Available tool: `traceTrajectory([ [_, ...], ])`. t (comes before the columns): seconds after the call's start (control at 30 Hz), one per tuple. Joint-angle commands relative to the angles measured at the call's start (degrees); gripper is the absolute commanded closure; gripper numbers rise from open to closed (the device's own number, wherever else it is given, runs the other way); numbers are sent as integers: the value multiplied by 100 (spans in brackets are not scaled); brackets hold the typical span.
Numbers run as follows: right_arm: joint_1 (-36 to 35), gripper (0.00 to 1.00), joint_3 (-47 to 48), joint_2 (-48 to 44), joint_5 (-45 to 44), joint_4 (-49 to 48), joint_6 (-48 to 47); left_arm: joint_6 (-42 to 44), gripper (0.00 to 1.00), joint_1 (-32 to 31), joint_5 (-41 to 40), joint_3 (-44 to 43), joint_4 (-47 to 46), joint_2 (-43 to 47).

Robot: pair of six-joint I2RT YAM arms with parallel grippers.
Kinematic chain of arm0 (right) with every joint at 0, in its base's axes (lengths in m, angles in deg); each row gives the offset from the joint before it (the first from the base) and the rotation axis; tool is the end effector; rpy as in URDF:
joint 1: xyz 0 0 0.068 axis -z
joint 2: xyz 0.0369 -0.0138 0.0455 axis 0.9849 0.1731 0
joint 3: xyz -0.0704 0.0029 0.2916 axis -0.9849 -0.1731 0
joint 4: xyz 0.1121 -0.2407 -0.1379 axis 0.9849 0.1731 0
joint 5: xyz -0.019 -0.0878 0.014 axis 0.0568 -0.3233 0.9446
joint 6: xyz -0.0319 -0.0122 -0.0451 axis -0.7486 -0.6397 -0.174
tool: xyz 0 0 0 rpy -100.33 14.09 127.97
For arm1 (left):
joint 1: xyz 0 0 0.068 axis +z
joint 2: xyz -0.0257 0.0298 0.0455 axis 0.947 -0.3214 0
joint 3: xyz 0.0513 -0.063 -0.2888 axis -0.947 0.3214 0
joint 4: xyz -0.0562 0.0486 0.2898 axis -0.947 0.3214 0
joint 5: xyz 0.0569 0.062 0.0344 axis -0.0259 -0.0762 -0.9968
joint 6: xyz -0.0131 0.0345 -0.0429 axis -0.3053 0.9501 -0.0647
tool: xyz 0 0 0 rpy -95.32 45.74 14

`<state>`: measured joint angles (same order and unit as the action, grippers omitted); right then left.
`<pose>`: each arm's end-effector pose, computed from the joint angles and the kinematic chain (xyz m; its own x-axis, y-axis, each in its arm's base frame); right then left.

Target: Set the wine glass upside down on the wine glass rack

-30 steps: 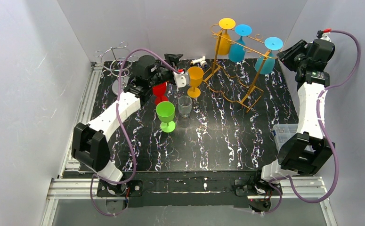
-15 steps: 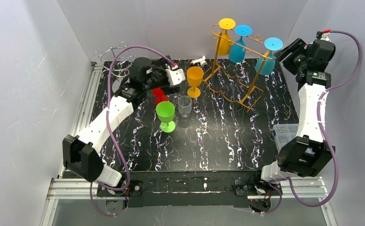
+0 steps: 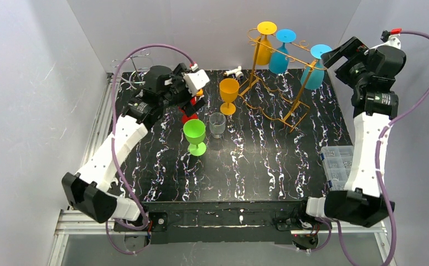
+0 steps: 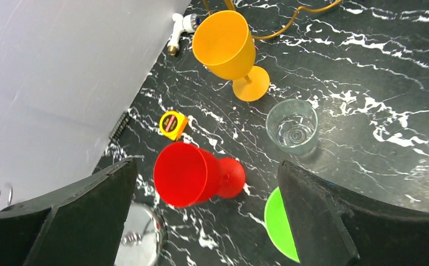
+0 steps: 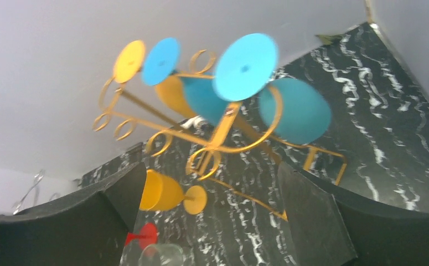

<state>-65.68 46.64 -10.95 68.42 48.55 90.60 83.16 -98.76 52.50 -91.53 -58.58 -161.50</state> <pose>0.3068 -0.0712 0.5198 -0.1084 0.5557 -0.8243 0.1496 0.8289 0.5391 0.3131 -0.1754 0.4432 0.2048 0.5345 -0.8200 0.6923 0.5131 0.5074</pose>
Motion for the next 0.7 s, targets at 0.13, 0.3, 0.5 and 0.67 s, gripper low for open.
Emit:
traceTrajectory([
  [0.13,-2391,2,-494,-836,-512,-126,331,-1523,2,78,-780,-952,2118,723],
  [0.3,-4642,2,-1224,-1023,-2011,2,263,-2002,2,149,-1126,-759,2725,1270],
  [0.5,-5429,2,-3365,-1563,-1661,-1565,1142,-2291,2,327,-1355,-44,3129,2200],
  [0.67,-5425,2,-4774,-2280,-1306,-3042,1677,-2354,2,358,-1414,63,3467,2592],
])
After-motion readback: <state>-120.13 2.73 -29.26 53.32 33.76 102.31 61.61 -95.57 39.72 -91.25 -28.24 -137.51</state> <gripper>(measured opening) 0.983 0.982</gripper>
